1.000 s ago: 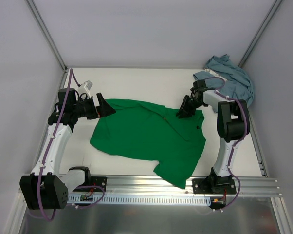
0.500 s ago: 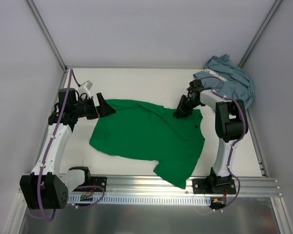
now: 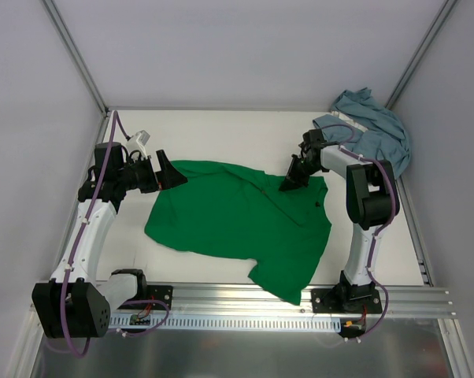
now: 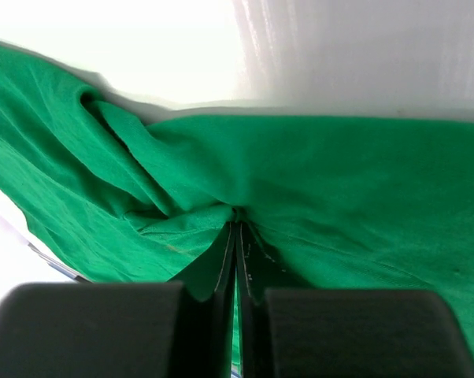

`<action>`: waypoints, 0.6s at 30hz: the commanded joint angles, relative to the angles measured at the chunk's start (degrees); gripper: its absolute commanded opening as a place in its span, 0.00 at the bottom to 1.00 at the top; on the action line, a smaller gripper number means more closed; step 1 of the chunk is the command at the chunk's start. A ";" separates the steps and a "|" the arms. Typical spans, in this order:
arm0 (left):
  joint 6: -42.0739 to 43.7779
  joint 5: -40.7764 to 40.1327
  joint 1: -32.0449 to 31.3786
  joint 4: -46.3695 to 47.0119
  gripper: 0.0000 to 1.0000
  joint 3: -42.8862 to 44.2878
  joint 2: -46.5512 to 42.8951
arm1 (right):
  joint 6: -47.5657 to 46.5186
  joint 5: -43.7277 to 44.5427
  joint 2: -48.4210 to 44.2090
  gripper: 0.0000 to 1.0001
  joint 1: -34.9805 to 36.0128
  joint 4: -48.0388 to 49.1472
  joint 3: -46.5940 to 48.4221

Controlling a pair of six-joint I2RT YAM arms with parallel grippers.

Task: Fold and stack the t-shirts
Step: Fold the flattened tshirt in 1/3 of the way

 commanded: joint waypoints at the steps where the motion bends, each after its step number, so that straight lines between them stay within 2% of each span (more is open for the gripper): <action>1: 1.26 -0.51 0.11 0.75 0.99 -0.35 -0.85 | 0.36 -0.51 0.21 0.00 0.56 1.20 0.52; 6: 1.09 -0.42 0.11 0.92 0.99 -0.53 -0.76 | 0.28 -0.95 -2.60 0.00 0.56 1.11 -0.80; 18: 0.30 0.02 0.11 1.89 0.99 -0.79 -0.15 | -1.31 -4.73 -16.22 0.00 2.58 -0.21 -10.29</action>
